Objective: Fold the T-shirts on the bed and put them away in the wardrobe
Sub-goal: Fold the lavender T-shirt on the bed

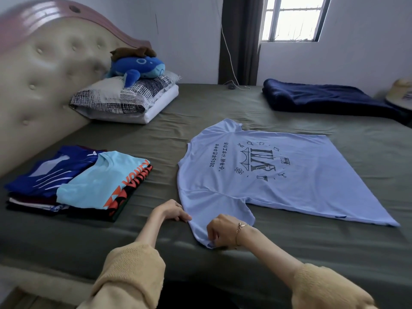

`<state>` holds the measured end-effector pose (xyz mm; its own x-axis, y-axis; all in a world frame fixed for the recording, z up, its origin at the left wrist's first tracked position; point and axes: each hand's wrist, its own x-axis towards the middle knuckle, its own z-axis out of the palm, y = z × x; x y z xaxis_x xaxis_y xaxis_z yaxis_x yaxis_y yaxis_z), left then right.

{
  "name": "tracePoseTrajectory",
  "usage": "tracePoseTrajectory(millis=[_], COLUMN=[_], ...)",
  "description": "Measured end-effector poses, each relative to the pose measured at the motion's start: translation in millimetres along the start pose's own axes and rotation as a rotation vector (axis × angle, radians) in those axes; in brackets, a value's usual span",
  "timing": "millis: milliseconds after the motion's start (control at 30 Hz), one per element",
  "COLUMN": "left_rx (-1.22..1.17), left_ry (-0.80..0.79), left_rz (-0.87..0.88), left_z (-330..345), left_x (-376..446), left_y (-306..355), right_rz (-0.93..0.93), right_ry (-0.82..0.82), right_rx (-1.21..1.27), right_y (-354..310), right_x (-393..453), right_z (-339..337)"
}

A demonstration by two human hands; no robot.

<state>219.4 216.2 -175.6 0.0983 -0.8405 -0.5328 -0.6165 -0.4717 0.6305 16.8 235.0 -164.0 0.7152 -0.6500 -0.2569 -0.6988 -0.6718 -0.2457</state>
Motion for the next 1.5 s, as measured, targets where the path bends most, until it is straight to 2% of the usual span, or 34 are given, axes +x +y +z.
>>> tracePoseTrajectory(millis=[200,333,433,533,633,900,1067,1200,1300,1433,1500], left_rx=[0.065,0.071,0.063,0.037,0.062,0.136,0.136,0.155,0.169,0.224,0.322], left_ry=[-0.048,-0.051,-0.037,-0.034,-0.021,-0.098,-0.104,-0.101,-0.013,0.352,0.457], left_rz=[-0.031,-0.049,-0.047,-0.064,-0.048,-0.156,-0.173,-0.213,-0.217,-0.122,-0.042], left_z=[-4,-4,-2,-2,-2,-5,-6,-4,0,17,31], left_x=[-1,-3,-2,3,4,0,-3,-8,-9,-2,3], left_y=[5,7,6,2,1,0,3,10,15,26,38], right_rz=[-0.023,-0.044,-0.027,0.169,0.332,0.354,0.323,0.300,0.324,0.488,0.587], right_ry=[-0.009,0.002,0.080,0.246,0.235,0.243,0.217,0.222,0.301,0.367,0.346], right_rx=[0.221,0.267,0.199,-0.099,-0.243,-0.206,-0.079,-0.090,-0.150,-0.196,-0.193], right_y=[2,9,25,56,83,107,120,124,126,147,161], right_x=[-1,-3,-3,-5,-13,-10,-6,-6,-17,-42,-55], right_z=[8,8,1,-9,-14,-4,-5,-3,-2,2,3])
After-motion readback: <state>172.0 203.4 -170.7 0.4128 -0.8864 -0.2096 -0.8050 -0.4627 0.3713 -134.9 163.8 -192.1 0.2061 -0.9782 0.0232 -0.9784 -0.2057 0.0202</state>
